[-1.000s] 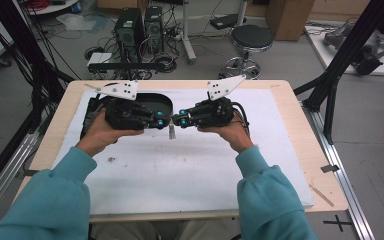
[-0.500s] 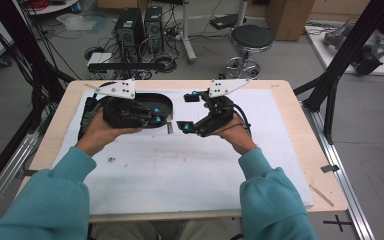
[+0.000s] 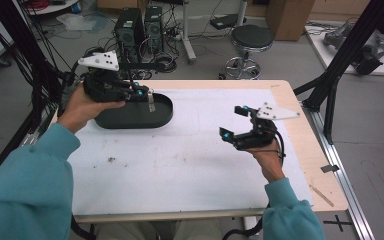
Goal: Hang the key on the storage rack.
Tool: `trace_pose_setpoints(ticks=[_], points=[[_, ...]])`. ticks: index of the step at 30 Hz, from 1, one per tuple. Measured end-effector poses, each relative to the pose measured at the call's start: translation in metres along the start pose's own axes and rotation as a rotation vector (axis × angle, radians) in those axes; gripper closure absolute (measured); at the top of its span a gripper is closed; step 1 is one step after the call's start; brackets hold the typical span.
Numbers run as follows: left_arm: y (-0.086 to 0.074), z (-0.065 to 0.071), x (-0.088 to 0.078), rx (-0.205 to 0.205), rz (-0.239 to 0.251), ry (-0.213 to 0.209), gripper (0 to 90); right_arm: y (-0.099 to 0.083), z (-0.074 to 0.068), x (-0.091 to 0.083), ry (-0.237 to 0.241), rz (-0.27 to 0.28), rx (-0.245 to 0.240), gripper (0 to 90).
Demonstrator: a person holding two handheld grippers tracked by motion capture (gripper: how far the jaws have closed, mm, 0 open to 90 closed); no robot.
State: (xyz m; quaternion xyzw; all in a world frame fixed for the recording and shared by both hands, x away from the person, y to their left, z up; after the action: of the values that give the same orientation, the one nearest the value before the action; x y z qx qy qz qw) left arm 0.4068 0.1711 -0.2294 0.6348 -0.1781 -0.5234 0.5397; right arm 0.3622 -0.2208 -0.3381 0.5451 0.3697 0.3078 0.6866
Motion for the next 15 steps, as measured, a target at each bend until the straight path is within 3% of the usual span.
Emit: trace_pose_setpoints(ticks=[5, 7, 12, 15], points=[[0.012, -0.019, -0.001, 0.021, -0.052, 0.045, 88.6, -0.035, 0.0, -0.036, -0.147, 0.02, 0.03, 0.5], [0.017, -0.027, 0.001, 0.033, -0.09, 0.069, 88.6, -0.046, 0.0, -0.043, -0.18, 0.012, 0.024, 0.5], [0.027, -0.04, 0.008, 0.035, -0.119, 0.086, 88.5, -0.073, -0.003, -0.057, -0.257, -0.005, 0.025, 0.5], [0.032, -0.047, 0.012, 0.037, -0.145, 0.101, 88.5, -0.083, -0.002, -0.063, -0.289, 0.024, 0.033, 0.5]])
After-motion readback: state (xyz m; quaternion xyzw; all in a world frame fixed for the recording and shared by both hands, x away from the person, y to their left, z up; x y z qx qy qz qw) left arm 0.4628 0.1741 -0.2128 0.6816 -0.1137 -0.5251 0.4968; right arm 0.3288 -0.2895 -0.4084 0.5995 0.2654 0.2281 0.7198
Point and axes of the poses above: each handheld gripper's, and its own axes: x roughly forward along the jaws, y roughly out of its top, z roughly to its right, the point moved 2 cm from there along x, roughly forward along the jaws, and after that the axes turned 12 degrees about -x, right-handed, at the moved point
